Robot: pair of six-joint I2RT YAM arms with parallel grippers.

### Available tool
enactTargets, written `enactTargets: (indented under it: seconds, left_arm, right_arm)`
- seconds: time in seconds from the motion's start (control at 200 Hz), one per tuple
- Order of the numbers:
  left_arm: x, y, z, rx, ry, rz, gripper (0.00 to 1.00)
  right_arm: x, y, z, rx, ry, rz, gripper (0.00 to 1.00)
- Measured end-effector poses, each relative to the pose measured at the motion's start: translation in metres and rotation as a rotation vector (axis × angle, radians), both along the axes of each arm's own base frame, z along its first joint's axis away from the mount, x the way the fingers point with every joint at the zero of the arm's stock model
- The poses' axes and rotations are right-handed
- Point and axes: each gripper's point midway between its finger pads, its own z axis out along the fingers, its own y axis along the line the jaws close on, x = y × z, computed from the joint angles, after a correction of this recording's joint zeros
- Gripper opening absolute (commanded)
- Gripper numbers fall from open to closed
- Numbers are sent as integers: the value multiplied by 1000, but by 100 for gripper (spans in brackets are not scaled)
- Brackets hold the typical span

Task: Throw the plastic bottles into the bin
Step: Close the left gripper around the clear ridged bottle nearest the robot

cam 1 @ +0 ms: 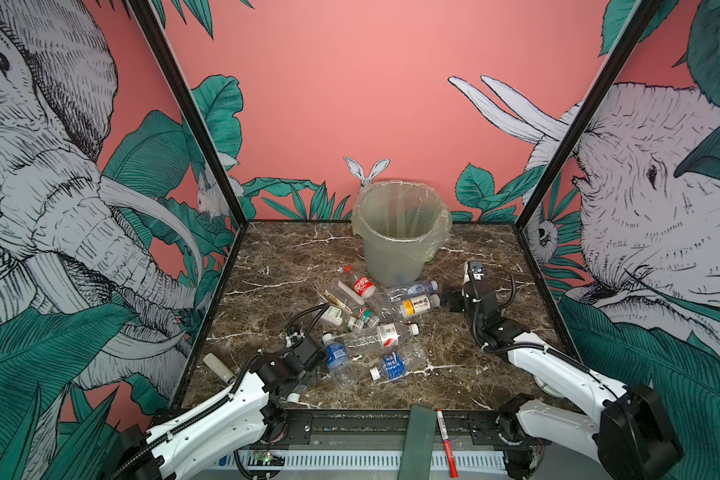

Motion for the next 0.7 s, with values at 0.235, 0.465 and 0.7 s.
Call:
enactTargets:
  seconds: [0.235,0.465,0.7]
  left_arm:
    - [2,-3,1,-13,-10,-1,71]
    - [5,-6,2,-28,-20,-2,70]
    - [7,-9,2,-36,-26,-5,68]
  right_arm:
    - [0,0,-3,-5,8,0,100]
    - [1,0,-6,-8,16,1,99]
    - [1,1,-8,-12,24,2,98]
